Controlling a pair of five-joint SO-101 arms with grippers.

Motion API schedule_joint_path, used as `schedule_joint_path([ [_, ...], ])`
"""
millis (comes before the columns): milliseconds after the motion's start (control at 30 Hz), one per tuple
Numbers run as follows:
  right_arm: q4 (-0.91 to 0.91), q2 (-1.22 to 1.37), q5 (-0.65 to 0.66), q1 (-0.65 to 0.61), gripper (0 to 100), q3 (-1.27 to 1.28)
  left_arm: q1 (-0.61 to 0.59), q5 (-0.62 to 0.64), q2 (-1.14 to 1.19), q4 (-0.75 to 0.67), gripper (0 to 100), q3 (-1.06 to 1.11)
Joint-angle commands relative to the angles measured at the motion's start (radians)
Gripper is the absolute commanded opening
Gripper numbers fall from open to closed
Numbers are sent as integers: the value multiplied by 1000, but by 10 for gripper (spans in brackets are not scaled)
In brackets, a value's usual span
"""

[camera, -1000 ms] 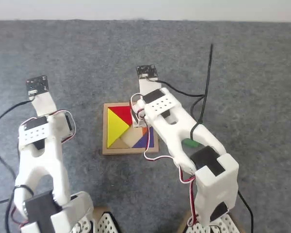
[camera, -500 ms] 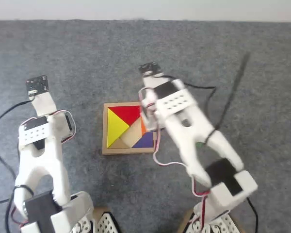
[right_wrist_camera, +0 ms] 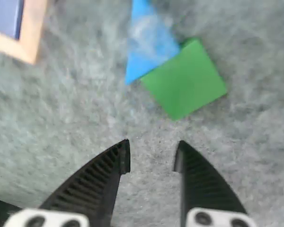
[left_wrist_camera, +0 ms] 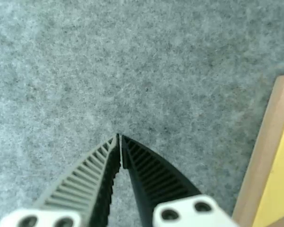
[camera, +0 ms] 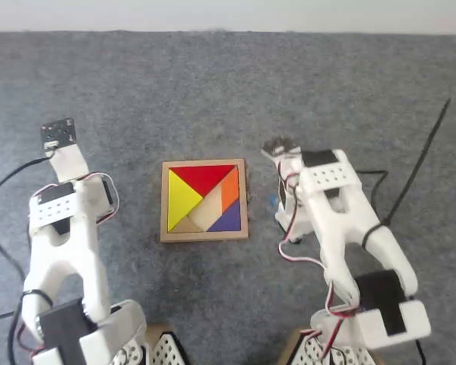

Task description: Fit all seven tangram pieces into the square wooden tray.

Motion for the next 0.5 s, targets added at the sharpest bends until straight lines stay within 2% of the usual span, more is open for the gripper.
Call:
schedule_joint_path([
  [0, -65, -107, 91, 8, 184, 29, 6, -8, -9, -20, 13, -12],
  [133, -145, -156, 285, 36, 184, 34, 6, -8, -9, -20, 13, -12],
  [300, -159, -173, 568, 45, 185, 32, 6, -9, -9, -20, 13, -12],
  [367, -180, -157, 609, 47, 214, 34, 8, -9, -9, -20, 13, -12],
  [467, -194, -117, 644, 41, 314, 32, 8, -9, -9, -20, 13, -12],
])
